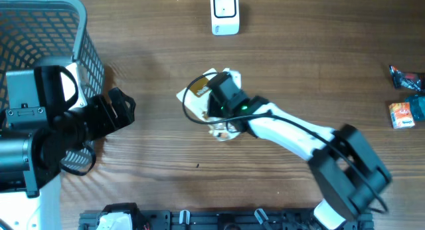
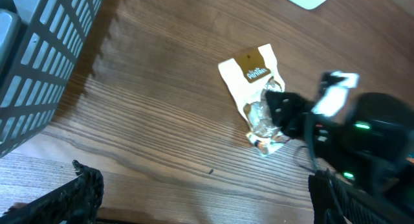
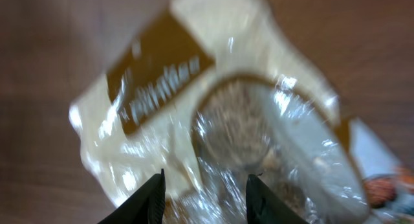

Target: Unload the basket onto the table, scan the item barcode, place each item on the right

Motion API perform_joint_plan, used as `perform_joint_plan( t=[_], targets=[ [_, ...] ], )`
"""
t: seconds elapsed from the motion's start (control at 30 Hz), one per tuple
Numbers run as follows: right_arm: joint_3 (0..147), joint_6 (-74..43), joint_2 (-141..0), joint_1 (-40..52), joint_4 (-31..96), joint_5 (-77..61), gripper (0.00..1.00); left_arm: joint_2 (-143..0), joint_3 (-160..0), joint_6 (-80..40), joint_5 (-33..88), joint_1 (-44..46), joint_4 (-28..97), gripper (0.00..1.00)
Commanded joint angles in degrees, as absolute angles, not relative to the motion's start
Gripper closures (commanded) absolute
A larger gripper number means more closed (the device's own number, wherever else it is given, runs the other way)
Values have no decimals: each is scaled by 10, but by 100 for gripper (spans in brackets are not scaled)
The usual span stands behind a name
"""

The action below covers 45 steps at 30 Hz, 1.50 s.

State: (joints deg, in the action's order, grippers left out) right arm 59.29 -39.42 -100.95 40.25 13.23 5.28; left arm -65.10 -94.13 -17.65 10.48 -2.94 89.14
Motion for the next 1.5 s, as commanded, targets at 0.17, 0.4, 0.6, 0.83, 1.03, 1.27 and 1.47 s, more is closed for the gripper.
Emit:
perform_joint_plan(
  t=[0.17, 0.4, 0.6, 0.83, 1.03, 1.27, 1.47],
  targets=[
    [592, 80, -933, 418, 119, 110, 5, -653, -947, -169, 104, -27, 890, 0],
    [592, 225, -1026, 451, 107, 120, 0, -653, -947, -169, 104, -27, 890, 0],
    [592, 296, -1064, 469, 96, 152, 0, -653, -947, -169, 104, -27, 890, 0],
    [592, 279, -1115, 464, 98, 163, 0, -653, -947, -169, 104, -27, 890, 0],
    [591, 220, -1156, 419, 81, 167, 0, -653, -947, -169, 104, -27, 890, 0],
    [592, 137, -1168, 348, 77, 106, 59, -653, -947, -169, 104, -27, 890, 0],
    [598, 44, -1144, 321, 86, 106, 95, -653, -947, -169, 104, -27, 890, 0]
  ],
)
